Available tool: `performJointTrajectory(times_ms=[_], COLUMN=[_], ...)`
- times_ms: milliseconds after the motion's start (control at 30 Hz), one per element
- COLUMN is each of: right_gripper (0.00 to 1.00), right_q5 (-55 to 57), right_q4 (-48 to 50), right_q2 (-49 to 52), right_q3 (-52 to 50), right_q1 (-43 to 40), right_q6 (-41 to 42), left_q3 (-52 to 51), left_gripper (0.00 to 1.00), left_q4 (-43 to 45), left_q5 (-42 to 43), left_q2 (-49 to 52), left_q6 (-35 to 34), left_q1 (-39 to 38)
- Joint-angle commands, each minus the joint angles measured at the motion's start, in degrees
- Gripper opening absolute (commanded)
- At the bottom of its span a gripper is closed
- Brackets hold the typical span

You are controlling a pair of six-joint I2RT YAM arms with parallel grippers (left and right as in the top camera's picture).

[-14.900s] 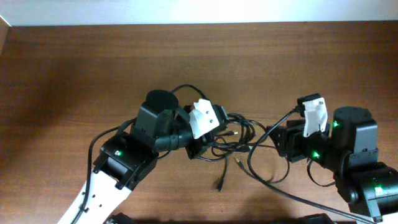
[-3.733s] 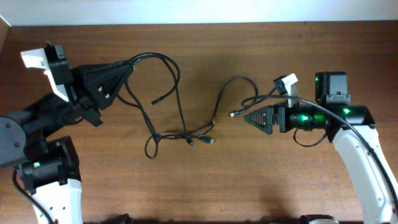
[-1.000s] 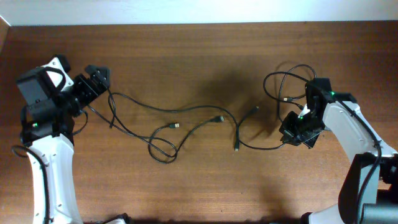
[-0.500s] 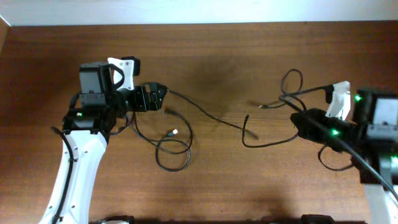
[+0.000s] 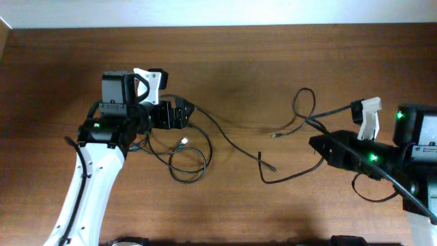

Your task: Untangle cables

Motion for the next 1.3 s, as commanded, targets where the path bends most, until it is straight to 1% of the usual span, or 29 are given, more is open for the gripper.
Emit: performJointTrajectory(times_ms=[0,33,100,200,233,300,367,400,433,467,500,567,633,700,833,867,900,967,1033,1067,1100,1133,1200,1267], right_gripper=[0.04,0.04,0.04,0.04,0.04,0.04,0.04,0.04,0.04,0.04,0.04,0.04,0.04,0.04,0.04,0.04,0.04,0.04,0.04,0.04,0.04,0.04,0.04,0.04], right_q5=[-1.1,-1.1,-1.1,-1.1,-1.1,-1.1,0.2,1.0,3.0,6.4,11.5,27.2,38.4,41.4,42.2,41.5,38.1,26.1,17.3,9.4,4.4,-1.8,-10.0,-15.6], right_q4=[-5.5,-7.7,-13.6,-18.9,-19.9,-20.2,-21.9,-21.8,-21.6,-21.4,-21.2,-22.1,-26.3,-26.7,-25.0,-24.6,-24.2,-23.8,-22.5,-21.0,-20.0,-18.1,-13.7,-9.5], right_q2=[0.8,1.2,2.8,4.8,5.4,5.9,5.8,6.0,6.2,6.6,7.2,8.9,12.2,14.0,17.0,17.0,17.0,16.9,16.3,15.5,15.0,14.5,14.3,14.3], right_q3=[1.2,1.1,1.1,1.1,1.1,1.1,1.1,1.0,1.0,1.0,1.0,1.0,1.0,1.0,1.1,1.1,1.3,2.4,4.0,5.9,7.3,9.8,14.8,18.3], right_q1=[-0.4,-0.4,-0.4,-0.4,-0.4,-0.4,-0.4,-0.3,-0.3,-0.3,-0.3,-0.3,-0.3,-0.3,-0.3,-0.3,-0.3,-0.3,-0.3,-0.3,-0.3,-0.3,-0.3,-0.3], right_q6=[-9.4,-11.7,-19.8,-28.9,-30.9,-32.3,-36.3,-35.9,-34.2,-30.8,-25.7,-8.8,2.8,5.9,5.9,4.9,1.1,-8.3,-13.9,-18.6,-21.1,-23.1,-23.1,-22.8], left_q3=[0.4,0.4,0.4,0.4,0.4,0.4,0.4,0.4,0.4,0.4,0.4,0.4,0.4,0.4,0.4,0.4,0.4,0.4,0.4,0.4,0.4,0.4,0.4,0.4], left_gripper=[0.99,0.99,0.99,0.99,0.99,0.99,0.99,0.99,0.99,0.99,0.99,0.99,0.99,0.99,0.99,0.99,0.99,0.99,0.99,0.99,0.99,0.99,0.99,0.99], left_q4=[0.0,0.0,0.0,0.0,0.0,0.0,0.0,0.0,0.0,0.0,0.0,0.0,0.0,0.0,0.0,0.0,0.0,0.0,0.0,0.0,0.0,0.0,0.0,0.0], left_q5=[-0.4,-0.4,-0.4,-0.4,-0.4,-0.4,-0.4,-0.4,-0.4,-0.4,-0.4,-0.4,-0.4,-0.4,-0.4,-0.4,-0.4,-0.4,-0.4,-0.4,-0.4,-0.4,-0.4,-0.4], left_q2=[0.3,0.3,0.3,0.3,0.3,0.3,0.3,0.3,0.3,0.3,0.3,0.3,0.3,0.3,0.3,0.3,0.3,0.3,0.3,0.3,0.3,0.3,0.3,0.3], left_q6=[1.1,1.1,1.1,1.1,1.1,1.1,1.1,1.1,1.1,1.1,1.1,1.1,1.1,1.1,1.1,1.1,1.1,1.1,1.1,1.1,1.1,1.1,1.1,1.1], left_q1=[-0.1,-0.1,-0.1,-0.1,-0.1,-0.1,-0.1,-0.1,-0.1,-0.1,-0.1,-0.1,-0.1,-0.1,-0.1,-0.1,-0.1,-0.1,-0.1,-0.1,-0.1,-0.1,-0.1,-0.1])
